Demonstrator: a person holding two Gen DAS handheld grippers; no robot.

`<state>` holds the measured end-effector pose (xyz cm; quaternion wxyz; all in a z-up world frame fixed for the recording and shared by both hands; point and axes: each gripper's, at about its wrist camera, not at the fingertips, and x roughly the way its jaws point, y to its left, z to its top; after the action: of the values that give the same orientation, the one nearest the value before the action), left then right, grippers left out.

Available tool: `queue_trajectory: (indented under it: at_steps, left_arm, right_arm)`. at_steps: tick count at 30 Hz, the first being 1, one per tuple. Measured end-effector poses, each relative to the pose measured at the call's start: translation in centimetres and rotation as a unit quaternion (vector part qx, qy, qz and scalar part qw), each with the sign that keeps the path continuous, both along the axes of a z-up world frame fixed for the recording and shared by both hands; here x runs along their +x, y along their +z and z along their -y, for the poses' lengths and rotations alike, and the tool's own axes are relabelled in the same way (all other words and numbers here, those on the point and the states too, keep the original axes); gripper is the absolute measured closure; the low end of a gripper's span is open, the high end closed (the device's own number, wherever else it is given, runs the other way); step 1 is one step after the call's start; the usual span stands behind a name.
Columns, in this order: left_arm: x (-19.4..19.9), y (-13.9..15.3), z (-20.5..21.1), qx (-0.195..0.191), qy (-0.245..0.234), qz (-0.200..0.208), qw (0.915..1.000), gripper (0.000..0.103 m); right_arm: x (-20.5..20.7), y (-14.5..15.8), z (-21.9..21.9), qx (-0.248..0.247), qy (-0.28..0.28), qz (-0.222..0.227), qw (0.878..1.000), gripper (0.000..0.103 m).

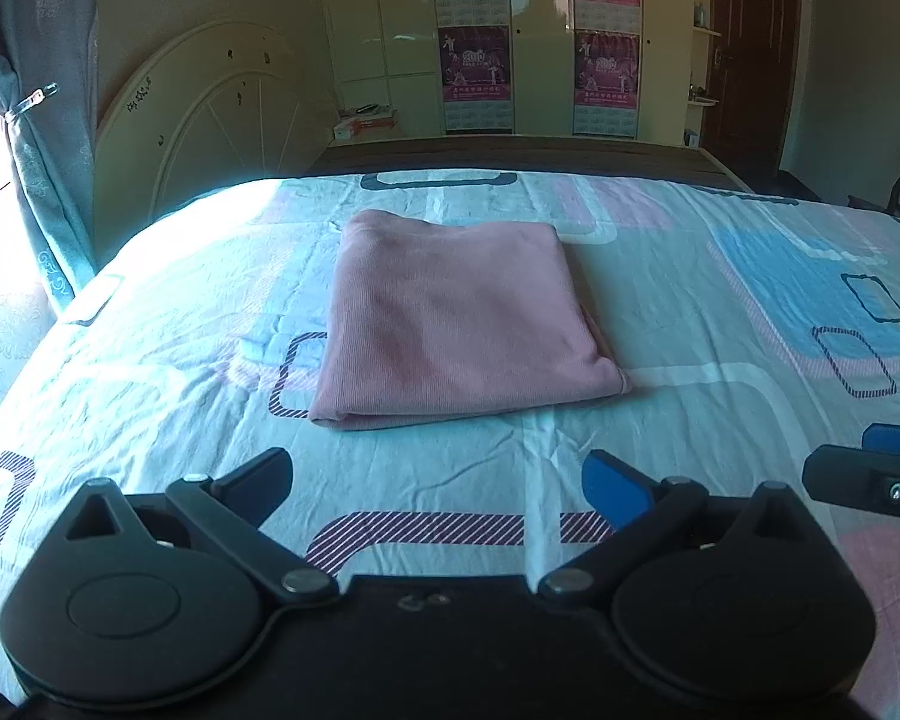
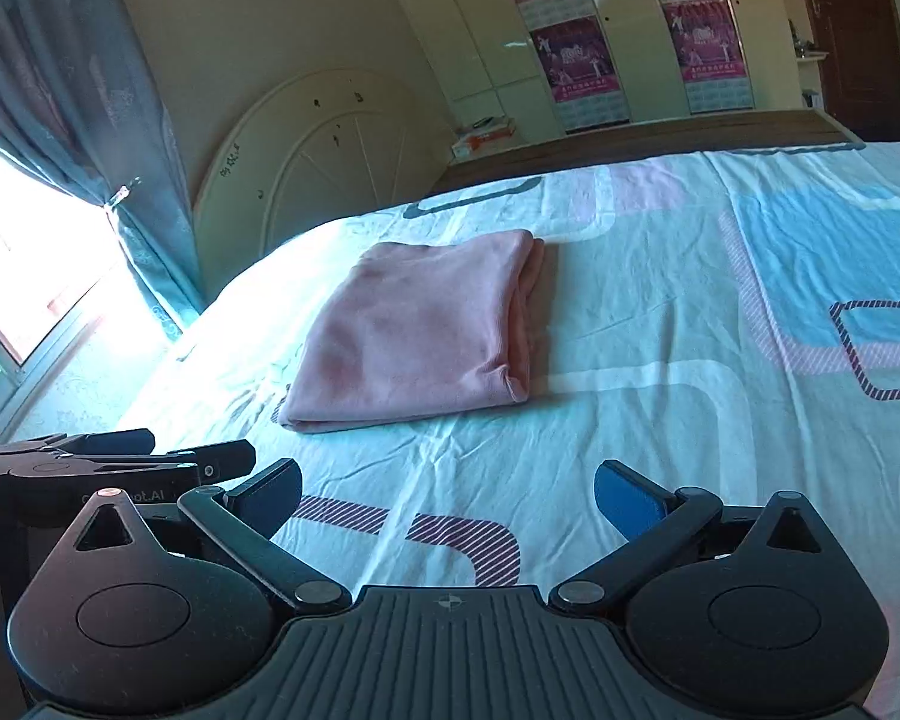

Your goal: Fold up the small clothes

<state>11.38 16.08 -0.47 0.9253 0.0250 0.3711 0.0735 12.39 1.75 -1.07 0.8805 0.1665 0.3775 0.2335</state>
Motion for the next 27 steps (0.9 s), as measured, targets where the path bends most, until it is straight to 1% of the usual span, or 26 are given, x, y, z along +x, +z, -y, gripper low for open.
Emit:
queue_trajectory:
  at_steps: [3, 5, 7, 9, 11, 13, 15, 17, 18, 22, 27]
  left_arm:
    - [-2.0, 1.2, 0.5, -0.001, 0.020, 0.017, 0.9997, 0.001]
    - [-3.1, 1.9, 0.6, -0.012, 0.034, 0.022, 0.9991, 0.001]
    - [-4.3, 2.5, 0.7, -0.019, 0.044, 0.029, 0.9984, 0.001]
    - [-5.4, 2.9, 0.8, -0.013, 0.052, 0.040, 0.9978, 0.001]
    - [-6.5, 3.3, 1.1, 0.001, 0.054, 0.049, 0.9973, 0.001]
    - [-7.3, 3.7, 1.3, 0.008, 0.053, 0.049, 0.9973, 0.001]
    - [-7.9, 4.1, 1.2, -0.002, 0.051, 0.044, 0.9977, 0.001]
    - [-8.5, 4.4, 1.1, -0.019, 0.053, 0.039, 0.9976, 0.001]
    - [-8.8, 4.5, 1.1, -0.021, 0.055, 0.039, 0.9975, 0.001]
    - [-10.1, 4.9, 1.2, -0.012, 0.057, 0.047, 0.9972, 0.000]
    - [-11.1, 5.2, 1.4, -0.013, 0.059, 0.050, 0.9969, 0.000]
  right_arm:
    - [-2.0, 1.6, 0.4, -0.004, 0.002, 0.016, 1.000, 0.000]
    - [-3.2, 2.6, 0.6, -0.011, -0.006, 0.028, 1.000, 0.000]
    - [-4.0, 3.5, 0.5, -0.026, -0.012, 0.026, 0.999, 0.000]
    - [-4.9, 4.2, 0.4, -0.043, -0.022, 0.023, 0.999, 0.000]
    - [-5.9, 4.9, 0.3, -0.058, -0.027, 0.033, 0.997, 0.000]
    - [-6.8, 5.4, 0.2, -0.074, -0.030, 0.045, 0.996, 0.000]
    - [-7.5, 5.9, 0.0, -0.089, -0.037, 0.049, 0.994, 0.000]
    - [-8.3, 6.4, 0.0, -0.095, -0.044, 0.059, 0.993, 0.000]
    - [-8.6, 6.6, 0.0, -0.098, -0.045, 0.064, 0.992, 0.000]
    - [-9.7, 7.2, -0.2, -0.115, -0.046, 0.085, 0.989, 0.000]
    - [-10.4, 7.2, 0.0, -0.116, -0.046, 0.086, 0.988, 0.000]
